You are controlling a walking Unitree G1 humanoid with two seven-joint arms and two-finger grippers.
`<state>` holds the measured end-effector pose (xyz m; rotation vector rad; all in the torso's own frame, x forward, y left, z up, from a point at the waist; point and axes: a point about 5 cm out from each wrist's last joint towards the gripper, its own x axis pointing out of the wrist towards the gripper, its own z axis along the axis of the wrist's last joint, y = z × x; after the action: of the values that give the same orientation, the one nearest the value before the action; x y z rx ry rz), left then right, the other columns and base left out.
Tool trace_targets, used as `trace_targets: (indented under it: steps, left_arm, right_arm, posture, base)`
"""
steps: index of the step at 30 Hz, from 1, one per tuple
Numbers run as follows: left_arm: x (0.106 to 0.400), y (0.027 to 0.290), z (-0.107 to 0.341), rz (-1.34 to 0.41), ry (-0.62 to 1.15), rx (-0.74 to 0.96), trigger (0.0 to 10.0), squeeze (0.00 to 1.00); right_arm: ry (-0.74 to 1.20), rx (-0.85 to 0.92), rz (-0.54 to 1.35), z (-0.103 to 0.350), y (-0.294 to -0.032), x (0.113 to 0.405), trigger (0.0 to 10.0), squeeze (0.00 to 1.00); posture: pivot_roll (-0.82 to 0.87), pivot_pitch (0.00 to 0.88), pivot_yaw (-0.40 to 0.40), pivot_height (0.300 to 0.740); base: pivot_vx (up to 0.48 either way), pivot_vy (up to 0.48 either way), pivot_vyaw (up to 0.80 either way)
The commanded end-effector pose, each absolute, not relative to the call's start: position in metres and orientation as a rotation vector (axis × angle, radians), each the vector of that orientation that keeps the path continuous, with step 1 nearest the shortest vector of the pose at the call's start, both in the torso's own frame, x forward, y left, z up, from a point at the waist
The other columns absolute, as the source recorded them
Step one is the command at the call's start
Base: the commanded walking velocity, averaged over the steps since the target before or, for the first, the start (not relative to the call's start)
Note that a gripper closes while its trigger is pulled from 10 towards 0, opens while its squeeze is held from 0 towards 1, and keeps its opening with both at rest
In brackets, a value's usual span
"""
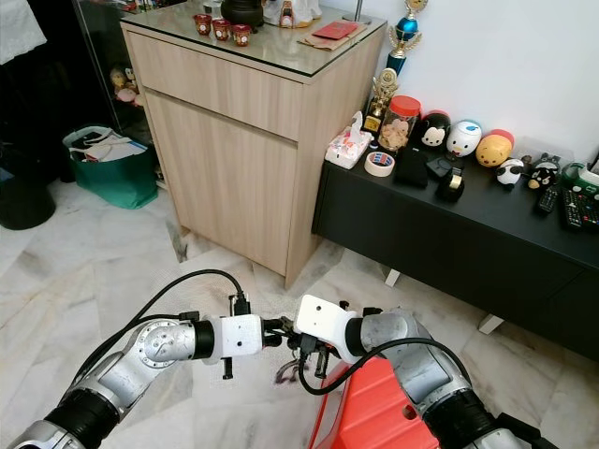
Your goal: Hang keys on a hook
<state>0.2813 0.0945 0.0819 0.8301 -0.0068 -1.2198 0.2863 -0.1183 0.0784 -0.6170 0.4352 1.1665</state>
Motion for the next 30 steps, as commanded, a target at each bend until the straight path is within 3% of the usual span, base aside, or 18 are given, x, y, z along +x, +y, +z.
trace_targets:
  steps: [1, 15, 16, 18, 19, 22, 23, 24, 25, 30]
  left_arm:
    - [0.2823, 0.0936, 0.0814, -1.239, -0.002, 0.857, 0.0, 0.00]
    - [0.2837, 0.0980, 0.0815, -1.242, 0.005, 0.911, 0.0, 0.00]
    - [0.2838, 0.0977, 0.0813, -1.240, 0.004, 0.918, 4.6, 0.00]
    - [0.2839, 0.0976, 0.0811, -1.238, 0.003, 0.923, 4.6, 0.00]
    - [0.2840, 0.0978, 0.0806, -1.237, 0.005, 0.929, 10.0, 0.00]
    - [0.2838, 0.0981, 0.0807, -1.240, 0.007, 0.919, 10.0, 0.05]
    - [0.2837, 0.0981, 0.0810, -1.241, 0.006, 0.919, 10.0, 0.64]
    - [0.2837, 0.0982, 0.0812, -1.242, 0.005, 0.919, 10.0, 0.64]
    - [0.2839, 0.0982, 0.0811, -1.243, 0.007, 0.920, 10.0, 1.00]
    - [0.2842, 0.0974, 0.0824, -1.249, -0.011, 0.936, 10.0, 1.00]
  right_arm:
    - [0.399, -0.623, 1.164, 0.0858, -0.1171, 0.2878, 10.0, 0.00]
    - [0.396, -0.617, 1.158, 0.0864, -0.1157, 0.2888, 10.0, 0.00]
    - [0.396, -0.617, 1.159, 0.0863, -0.1156, 0.2890, 10.0, 0.00]
    - [0.396, -0.617, 1.159, 0.0863, -0.1154, 0.2890, 10.0, 0.00]
    - [0.396, -0.617, 1.161, 0.0861, -0.1150, 0.2890, 10.0, 0.00]
    - [0.396, -0.618, 1.162, 0.0859, -0.1146, 0.2889, 10.0, 0.00]
    - [0.395, -0.618, 1.162, 0.0859, -0.1146, 0.2890, 10.0, 0.00]
    - [0.395, -0.618, 1.162, 0.0860, -0.1146, 0.2890, 10.0, 0.00]
    - [0.395, -0.618, 1.161, 0.0859, -0.1145, 0.2890, 10.0, 0.00]
    - [0.393, -0.616, 1.162, 0.0858, -0.1140, 0.2886, 10.0, 0.00]
  posture:
    - [0.07, 0.000, -0.093, 0.713]
    - [0.07, 0.000, -0.090, 0.713]
    - [0.07, 0.000, -0.091, 0.713]
    - [0.07, 0.000, -0.091, 0.713]
    - [0.07, 0.000, -0.091, 0.713]
    - [0.07, 0.000, -0.090, 0.713]
    - [0.07, 0.000, -0.090, 0.713]
    - [0.07, 0.000, -0.090, 0.713]
    - [0.07, 0.000, -0.090, 0.713]
    - [0.07, 0.000, -0.088, 0.713]
  base:
    - [0.000, 0.000, 0.00]
    - [0.000, 0.000, 0.00]
    - [0.000, 0.000, 0.00]
    - [0.000, 0.000, 0.00]
    - [0.000, 0.000, 0.00]
    - [0.000, 0.000, 0.00]
    - [0.000, 0.000, 0.00]
    - [0.000, 0.000, 0.00]
    - [0.000, 0.000, 0.00]
    - [0.000, 0.000, 0.00]
